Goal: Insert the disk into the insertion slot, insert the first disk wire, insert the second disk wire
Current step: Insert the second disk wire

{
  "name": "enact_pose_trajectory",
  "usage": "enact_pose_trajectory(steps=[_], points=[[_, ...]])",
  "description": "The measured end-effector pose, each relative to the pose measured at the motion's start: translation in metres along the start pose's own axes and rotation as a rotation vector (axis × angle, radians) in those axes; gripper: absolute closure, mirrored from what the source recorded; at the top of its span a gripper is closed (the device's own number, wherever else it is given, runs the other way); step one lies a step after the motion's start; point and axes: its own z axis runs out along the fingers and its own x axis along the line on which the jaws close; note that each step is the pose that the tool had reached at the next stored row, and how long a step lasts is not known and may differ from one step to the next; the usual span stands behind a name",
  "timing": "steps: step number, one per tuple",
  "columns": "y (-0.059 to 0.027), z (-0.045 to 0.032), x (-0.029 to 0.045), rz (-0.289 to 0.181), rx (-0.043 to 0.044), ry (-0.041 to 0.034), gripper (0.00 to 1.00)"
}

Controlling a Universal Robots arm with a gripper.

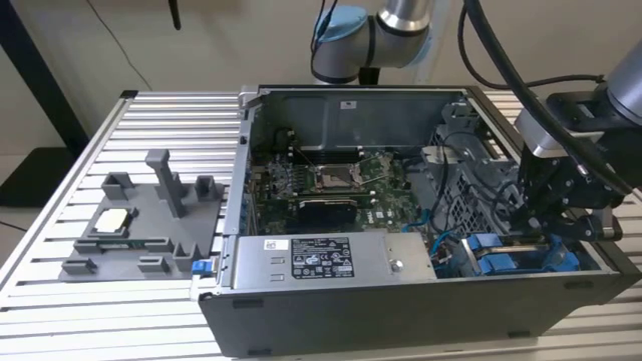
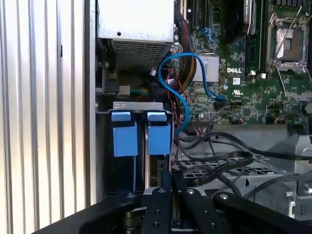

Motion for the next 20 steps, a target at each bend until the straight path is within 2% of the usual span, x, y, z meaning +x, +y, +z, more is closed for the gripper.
enact_pose_trajectory(steps=[5,6,8,10,13,16,17,19,20], points=[[0.0000,-0.0015,0.0014,-0.001,0.0037,-0.0250,0.83],[0.0000,-0.0018,0.0018,-0.001,0.0047,-0.0335,0.76],[0.0001,-0.0019,0.0031,-0.003,0.0125,-0.0597,0.76],[0.0000,-0.0021,0.0042,-0.006,0.0226,-0.0917,0.76],[0.0000,-0.0025,0.0069,-0.008,0.0342,-0.1355,0.76],[0.0000,-0.0030,0.0099,-0.009,0.0416,-0.1827,0.78],[0.0000,-0.0032,0.0113,-0.009,0.0425,-0.1971,0.84],[0.0000,-0.0037,0.0145,-0.009,0.0431,-0.2195,0.84],[0.0000,-0.0040,0.0162,-0.009,0.0431,-0.2247,0.84]])
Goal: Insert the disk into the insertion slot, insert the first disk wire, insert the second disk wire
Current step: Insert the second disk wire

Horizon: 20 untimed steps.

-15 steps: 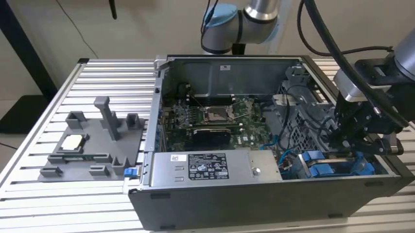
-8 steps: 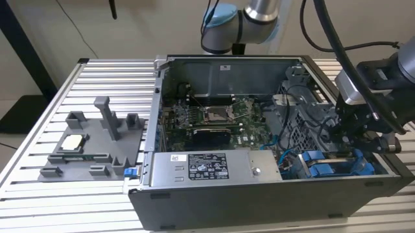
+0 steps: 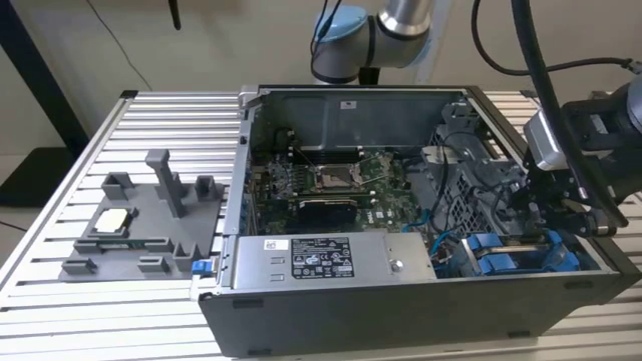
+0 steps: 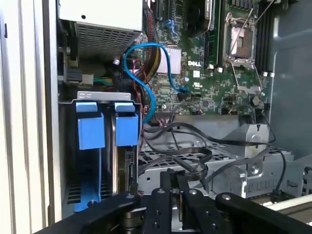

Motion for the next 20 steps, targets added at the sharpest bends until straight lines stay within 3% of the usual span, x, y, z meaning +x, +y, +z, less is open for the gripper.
enact_pose_trajectory(steps=[3,4,6,9,14,15,17,20], points=[[0.0000,-0.0022,0.0051,0.000,-0.0010,-0.0001,0.84],[0.0000,-0.0026,0.0060,0.002,-0.0042,0.0030,0.84],[0.0000,-0.0028,0.0067,0.007,-0.0192,0.0221,0.84],[-0.0004,-0.0031,0.0073,0.016,-0.0441,0.0599,0.84],[-0.0014,-0.0026,0.0076,0.017,-0.0473,0.1288,0.84],[-0.0015,-0.0023,0.0077,0.016,-0.0473,0.1394,0.84],[-0.0018,-0.0013,0.0081,0.016,-0.0473,0.1518,0.84],[-0.0018,0.0003,0.0085,0.016,-0.0473,0.1534,0.84]])
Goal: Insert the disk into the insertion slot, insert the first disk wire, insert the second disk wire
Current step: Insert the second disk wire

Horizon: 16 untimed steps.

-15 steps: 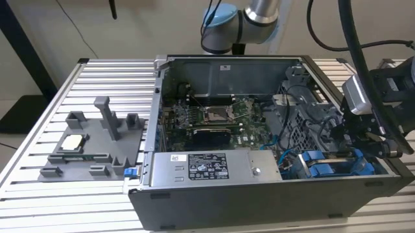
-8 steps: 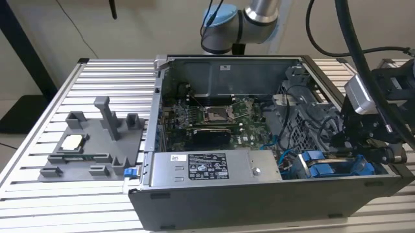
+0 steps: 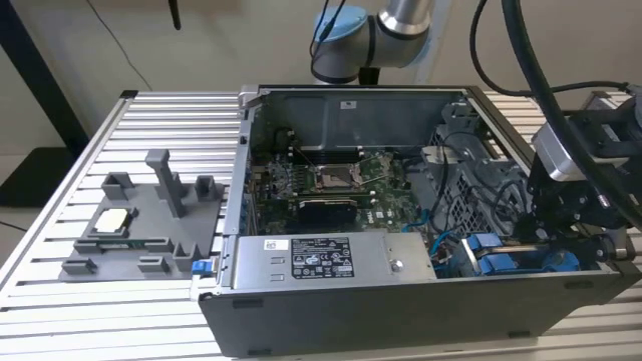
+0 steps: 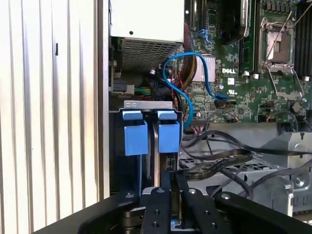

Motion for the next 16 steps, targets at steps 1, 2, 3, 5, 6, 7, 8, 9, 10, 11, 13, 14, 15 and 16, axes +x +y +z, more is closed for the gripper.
enact_pose_trajectory(steps=[1,2,3,5,6,7,8,9,10,11,13,14,15,16], points=[[0.0000,0.0004,-0.0001,0.000,0.0000,-0.0001,0.84],[0.0000,0.0007,-0.0002,0.000,0.0000,-0.0005,0.84],[-0.0002,0.0008,-0.0002,0.000,-0.0001,-0.0005,0.84],[-0.0005,0.0014,-0.0003,0.000,0.0001,-0.0014,0.84],[-0.0008,0.0019,-0.0004,0.000,0.0001,-0.0022,0.84],[-0.0013,0.0023,-0.0005,0.000,0.0001,-0.0025,0.84],[-0.0019,0.0028,-0.0006,0.000,0.0002,-0.0028,0.84],[-0.0027,0.0035,-0.0009,0.000,0.0002,-0.0032,0.84],[-0.0035,0.0040,-0.0011,0.001,0.0003,-0.0039,0.84],[-0.0042,0.0045,-0.0016,0.001,0.0003,-0.0041,0.84],[-0.0045,0.0054,-0.0031,0.002,0.0006,-0.0044,0.84],[-0.0049,0.0058,-0.0036,0.002,0.0007,-0.0049,0.84],[-0.0052,0.0061,-0.0038,0.003,0.0008,-0.0052,0.84],[-0.0060,0.0061,-0.0038,0.003,0.0010,-0.0051,0.84]])
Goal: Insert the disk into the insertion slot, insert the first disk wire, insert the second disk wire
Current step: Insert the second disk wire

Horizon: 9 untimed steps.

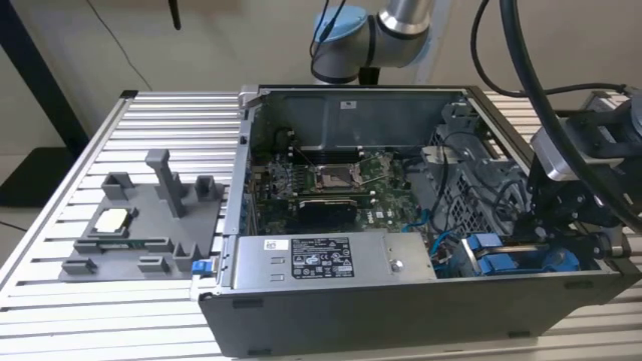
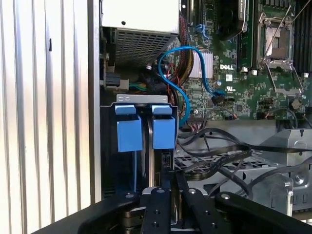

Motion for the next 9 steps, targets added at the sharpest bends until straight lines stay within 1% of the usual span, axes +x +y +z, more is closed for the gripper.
enact_pose_trajectory(steps=[4,9], points=[[-0.0023,0.0004,0.0000,0.005,0.0011,0.0000,0.84],[-0.0026,0.0013,0.0002,0.013,0.0033,0.0000,0.84]])
